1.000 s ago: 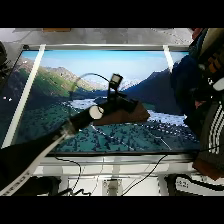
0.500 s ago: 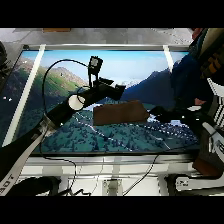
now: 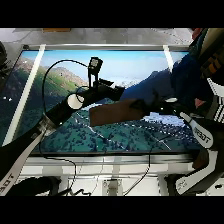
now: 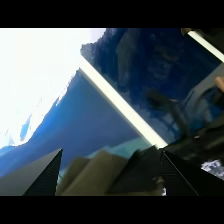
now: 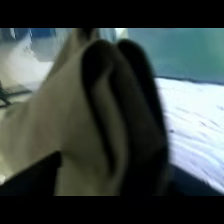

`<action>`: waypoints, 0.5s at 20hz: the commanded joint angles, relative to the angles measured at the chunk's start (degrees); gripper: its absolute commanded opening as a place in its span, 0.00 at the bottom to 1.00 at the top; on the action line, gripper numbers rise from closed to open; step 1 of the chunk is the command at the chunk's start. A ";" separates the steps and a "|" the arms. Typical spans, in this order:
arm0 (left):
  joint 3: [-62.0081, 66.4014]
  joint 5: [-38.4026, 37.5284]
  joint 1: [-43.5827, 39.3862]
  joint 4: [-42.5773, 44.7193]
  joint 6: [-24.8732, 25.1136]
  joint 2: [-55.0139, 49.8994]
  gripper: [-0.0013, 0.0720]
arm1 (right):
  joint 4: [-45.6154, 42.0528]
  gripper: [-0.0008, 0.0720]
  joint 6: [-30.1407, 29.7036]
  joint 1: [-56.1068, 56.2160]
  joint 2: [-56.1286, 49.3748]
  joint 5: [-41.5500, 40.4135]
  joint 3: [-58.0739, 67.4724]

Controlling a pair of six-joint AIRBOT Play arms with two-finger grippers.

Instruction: Fold the clothes and pants, and hang the long-sleeved shirts on hangers.

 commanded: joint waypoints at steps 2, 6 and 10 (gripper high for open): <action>0.00 -2.14 2.60 3.15 0.00 0.11 0.68 | 1.46 0.05 0.79 5.55 -1.09 -0.26 8.39; 0.00 -17.55 11.26 20.22 -2.49 1.20 0.03 | 1.49 0.04 0.83 2.03 0.24 6.25 18.40; 0.00 -28.83 23.82 39.32 -19.19 2.47 0.03 | 1.36 0.04 2.47 -6.69 5.44 10.60 26.95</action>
